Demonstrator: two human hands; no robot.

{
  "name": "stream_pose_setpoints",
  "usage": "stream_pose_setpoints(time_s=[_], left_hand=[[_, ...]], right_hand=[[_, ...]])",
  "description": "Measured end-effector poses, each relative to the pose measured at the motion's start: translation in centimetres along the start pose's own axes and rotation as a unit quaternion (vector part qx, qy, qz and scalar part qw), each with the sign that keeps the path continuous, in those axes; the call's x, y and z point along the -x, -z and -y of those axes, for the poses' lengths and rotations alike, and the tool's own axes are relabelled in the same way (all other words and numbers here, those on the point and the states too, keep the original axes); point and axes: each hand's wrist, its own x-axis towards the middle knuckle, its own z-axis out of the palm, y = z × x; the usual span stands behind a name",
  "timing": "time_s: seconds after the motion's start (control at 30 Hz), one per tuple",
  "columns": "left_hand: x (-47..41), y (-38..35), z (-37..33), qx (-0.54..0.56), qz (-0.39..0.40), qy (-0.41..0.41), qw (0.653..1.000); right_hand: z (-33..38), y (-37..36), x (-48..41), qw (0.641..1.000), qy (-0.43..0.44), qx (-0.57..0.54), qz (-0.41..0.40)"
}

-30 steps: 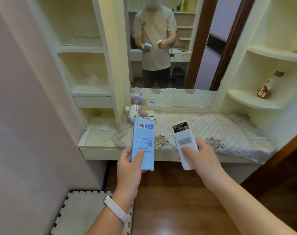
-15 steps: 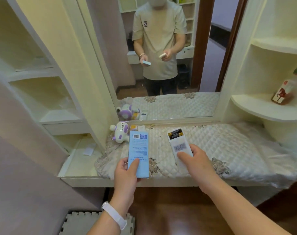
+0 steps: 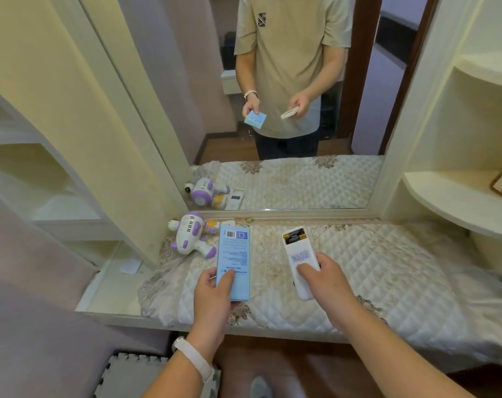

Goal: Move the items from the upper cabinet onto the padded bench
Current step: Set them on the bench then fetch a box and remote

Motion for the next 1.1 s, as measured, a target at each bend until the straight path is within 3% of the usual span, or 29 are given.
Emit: stream_pose_setpoints(time_s=[0.6, 1.1], left_hand=[[-18.6, -5.3, 4.6, -0.038, 0.017, 0.096, 0.994], [-26.9, -8.4, 7.4, -0.153, 0.109, 0.179, 0.966]], right_hand=[[-1.9, -4.0, -16.7, 0.993, -0.098, 0.055, 0.027], [-6.7, -8.7, -28.0, 0.971, -0.222, 0.086, 0.037]])
